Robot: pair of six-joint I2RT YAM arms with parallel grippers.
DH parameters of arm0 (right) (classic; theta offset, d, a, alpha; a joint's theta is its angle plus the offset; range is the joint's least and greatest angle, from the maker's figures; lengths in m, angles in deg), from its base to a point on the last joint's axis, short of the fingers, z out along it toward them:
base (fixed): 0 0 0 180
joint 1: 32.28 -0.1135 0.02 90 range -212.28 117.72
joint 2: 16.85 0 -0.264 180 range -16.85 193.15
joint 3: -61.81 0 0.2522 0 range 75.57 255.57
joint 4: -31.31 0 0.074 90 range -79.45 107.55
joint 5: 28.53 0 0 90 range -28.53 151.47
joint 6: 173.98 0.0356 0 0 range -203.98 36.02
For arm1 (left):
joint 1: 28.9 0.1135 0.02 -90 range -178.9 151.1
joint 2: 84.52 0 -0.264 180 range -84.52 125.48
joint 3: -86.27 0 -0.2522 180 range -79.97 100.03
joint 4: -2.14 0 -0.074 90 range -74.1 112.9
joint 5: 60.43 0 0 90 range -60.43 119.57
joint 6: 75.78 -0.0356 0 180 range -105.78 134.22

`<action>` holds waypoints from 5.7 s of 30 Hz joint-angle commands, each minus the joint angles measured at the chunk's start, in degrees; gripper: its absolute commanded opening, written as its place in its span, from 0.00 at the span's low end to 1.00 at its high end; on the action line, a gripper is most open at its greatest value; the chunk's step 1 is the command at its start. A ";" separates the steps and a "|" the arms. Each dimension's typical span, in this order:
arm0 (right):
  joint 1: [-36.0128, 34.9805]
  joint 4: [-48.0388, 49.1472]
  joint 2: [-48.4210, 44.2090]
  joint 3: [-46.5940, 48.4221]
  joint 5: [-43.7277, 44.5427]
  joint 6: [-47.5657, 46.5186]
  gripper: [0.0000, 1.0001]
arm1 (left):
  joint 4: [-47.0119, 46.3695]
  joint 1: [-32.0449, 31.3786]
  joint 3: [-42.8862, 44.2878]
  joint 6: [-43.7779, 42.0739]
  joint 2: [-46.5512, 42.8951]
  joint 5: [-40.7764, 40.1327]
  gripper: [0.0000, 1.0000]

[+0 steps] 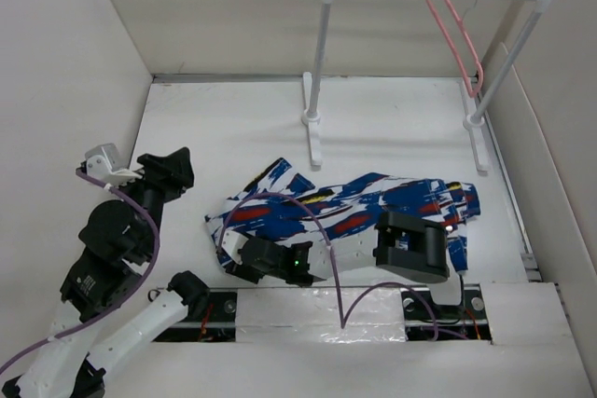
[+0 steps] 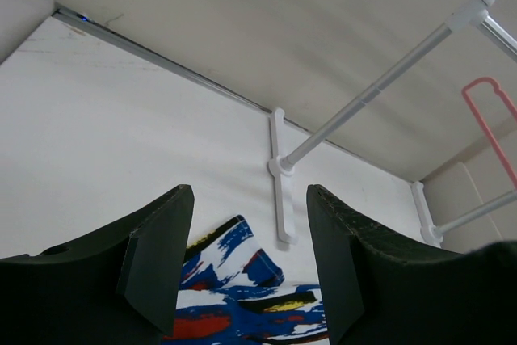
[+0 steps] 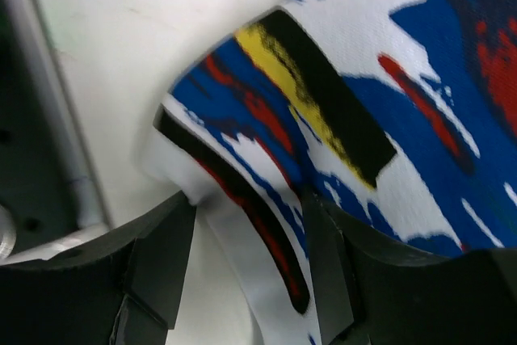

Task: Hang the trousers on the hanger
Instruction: Flatten out the trousers at the center of the board.

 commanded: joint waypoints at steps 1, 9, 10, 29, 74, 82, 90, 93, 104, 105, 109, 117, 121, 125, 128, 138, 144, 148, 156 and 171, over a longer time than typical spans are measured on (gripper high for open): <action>1.62 4.45 -0.97 0.04 -2.39 -1.32 0.61 | -1.25 -0.22 4.68 -3.88 -0.45 -4.35 0.55; 2.32 2.41 3.35 3.92 0.77 -0.98 0.58 | -0.99 -0.22 3.73 -2.75 1.05 -2.96 0.55; 2.33 2.85 3.70 4.01 2.17 -0.62 0.47 | -0.99 -0.22 3.03 -2.31 1.14 -2.52 0.55; 19.26 -3.13 -45.43 -8.10 -20.03 0.69 0.00 | -5.73 -0.22 3.88 -3.09 8.51 -0.14 0.52; 56.72 -20.88 -75.57 -30.88 -17.42 2.19 0.00 | -34.82 -29.48 -1.46 -4.24 69.07 19.54 0.32; 62.00 -21.84 -76.10 -32.81 -21.99 2.02 0.24 | -33.42 -29.48 -1.55 -3.28 70.57 22.18 0.30; 62.53 -20.36 -76.02 -33.78 -22.87 1.31 0.30 | -31.92 -29.48 -4.88 -0.73 67.76 21.13 0.41; 62.53 -21.40 -75.49 -33.52 -22.87 1.31 0.31 | -30.53 -30.89 -5.07 0.32 68.02 18.59 0.41; 62.53 -20.96 -75.75 -34.48 -23.13 1.22 0.30 | -30.95 -32.30 -5.59 1.21 70.30 13.58 0.28; 62.53 -20.97 -75.75 -34.40 -23.04 1.22 0.30 | -31.22 -32.30 -5.68 1.64 70.13 12.61 0.28; 62.53 -21.42 -76.37 -35.09 -23.30 1.05 0.31 | -30.96 -32.30 -5.94 3.23 67.68 7.08 0.00; 62.53 -17.28 -75.05 -37.38 -25.68 2.54 0.30 | -26.12 -17.23 -9.53 7.27 52.15 -0.40 0.00; 61.92 -16.49 -73.73 -36.68 -26.73 2.63 0.30 | -26.83 -2.18 -12.97 9.73 43.25 3.63 0.00; 61.39 -16.04 -73.20 -36.77 -26.30 2.37 0.30 | -25.77 10.40 -16.05 12.36 36.39 6.45 0.00; 60.87 -13.24 -72.59 -38.17 -26.82 2.98 0.30 | -24.10 18.20 -16.23 14.82 32.96 4.69 0.00; 59.72 -7.78 -72.24 -40.81 -30.51 2.98 0.31 | -11.21 41.01 -0.87 10.09 40.60 11.31 0.00; 58.58 -9.01 -74.17 -41.08 -26.92 2.98 0.35 | -11.71 41.61 4.23 1.57 41.11 5.84 0.00; 58.58 -10.50 -74.96 -41.43 -23.84 2.98 0.47 | -9.25 41.62 12.41 -2.39 50.34 2.94 0.00; 60.86 -23.33 -82.07 -41.68 -0.86 9.83 0.00 | -10.22 48.54 21.47 -3.37 63.44 1.25 0.00; 94.93 -21.42 -73.04 -47.13 -1.45 24.43 0.68 | -11.35 51.82 25.35 2.96 74.61 6.70 0.00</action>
